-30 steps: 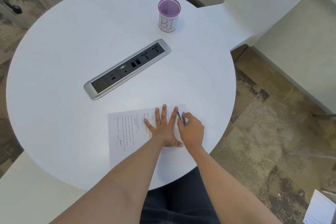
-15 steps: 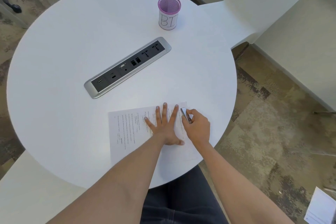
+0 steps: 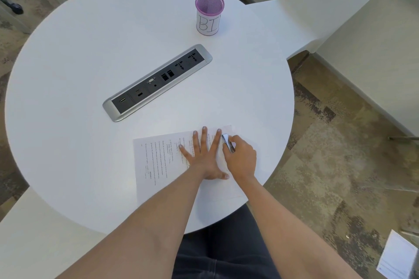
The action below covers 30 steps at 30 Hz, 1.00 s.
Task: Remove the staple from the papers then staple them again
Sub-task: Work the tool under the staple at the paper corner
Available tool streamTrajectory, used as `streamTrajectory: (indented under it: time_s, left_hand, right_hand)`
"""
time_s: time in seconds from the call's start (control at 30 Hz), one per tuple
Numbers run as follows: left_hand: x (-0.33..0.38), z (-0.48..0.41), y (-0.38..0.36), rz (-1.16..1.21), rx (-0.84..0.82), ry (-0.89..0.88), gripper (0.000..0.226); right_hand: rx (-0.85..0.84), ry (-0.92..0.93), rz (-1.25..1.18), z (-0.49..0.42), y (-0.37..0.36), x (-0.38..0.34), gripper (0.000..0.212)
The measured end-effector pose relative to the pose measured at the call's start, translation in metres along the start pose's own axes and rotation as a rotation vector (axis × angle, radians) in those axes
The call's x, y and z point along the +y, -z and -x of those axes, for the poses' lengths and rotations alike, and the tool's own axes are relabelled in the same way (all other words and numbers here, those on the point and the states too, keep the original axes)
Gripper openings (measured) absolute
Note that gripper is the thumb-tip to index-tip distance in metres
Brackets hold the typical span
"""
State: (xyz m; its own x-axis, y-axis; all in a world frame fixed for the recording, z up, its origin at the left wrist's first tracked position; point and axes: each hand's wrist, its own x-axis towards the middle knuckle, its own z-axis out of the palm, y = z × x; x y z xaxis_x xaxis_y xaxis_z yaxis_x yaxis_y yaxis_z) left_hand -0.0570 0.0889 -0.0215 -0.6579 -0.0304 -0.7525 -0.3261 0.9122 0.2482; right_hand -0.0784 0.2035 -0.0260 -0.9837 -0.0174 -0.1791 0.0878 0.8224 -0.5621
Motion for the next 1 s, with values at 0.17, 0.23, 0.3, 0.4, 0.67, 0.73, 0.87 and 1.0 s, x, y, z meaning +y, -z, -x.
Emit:
streamTrajectory:
  time_s: [0.17, 0.23, 0.3, 0.4, 0.67, 0.73, 0.87, 1.0]
  left_hand:
    - [0.0, 0.001, 0.001, 0.0, -0.006, 0.012, 0.149]
    - [0.001, 0.002, 0.002, 0.004, -0.013, 0.012, 0.148]
    - [0.001, 0.004, 0.003, 0.007, -0.016, 0.005, 0.146]
    - [0.002, 0.004, 0.004, 0.013, -0.027, 0.0, 0.145]
    - [0.001, 0.001, 0.001, 0.028, -0.02, -0.004, 0.147]
    - [0.0, 0.0, 0.001, 0.023, -0.014, -0.003, 0.148]
    - [0.001, 0.0, 0.001, 0.012, -0.005, 0.01, 0.15]
    - [0.001, 0.001, 0.002, -0.004, -0.012, 0.011, 0.149]
  right_hand:
    - [0.205, -0.243, -0.384, -0.011, 0.002, -0.004, 0.017]
    - [0.178, -0.188, -0.39, -0.014, 0.007, -0.003, 0.014]
    - [0.128, -0.133, -0.324, -0.013, 0.01, 0.0, 0.013]
    - [0.063, -0.084, -0.196, -0.006, 0.01, 0.007, 0.016]
    - [-0.024, -0.001, 0.004, 0.0, 0.006, 0.005, 0.011]
    - [-0.028, 0.045, 0.034, -0.001, 0.006, 0.004, 0.01]
    - [-0.021, 0.074, 0.053, -0.008, 0.002, -0.002, 0.008]
    - [0.04, 0.045, -0.021, -0.013, 0.003, -0.005, 0.012]
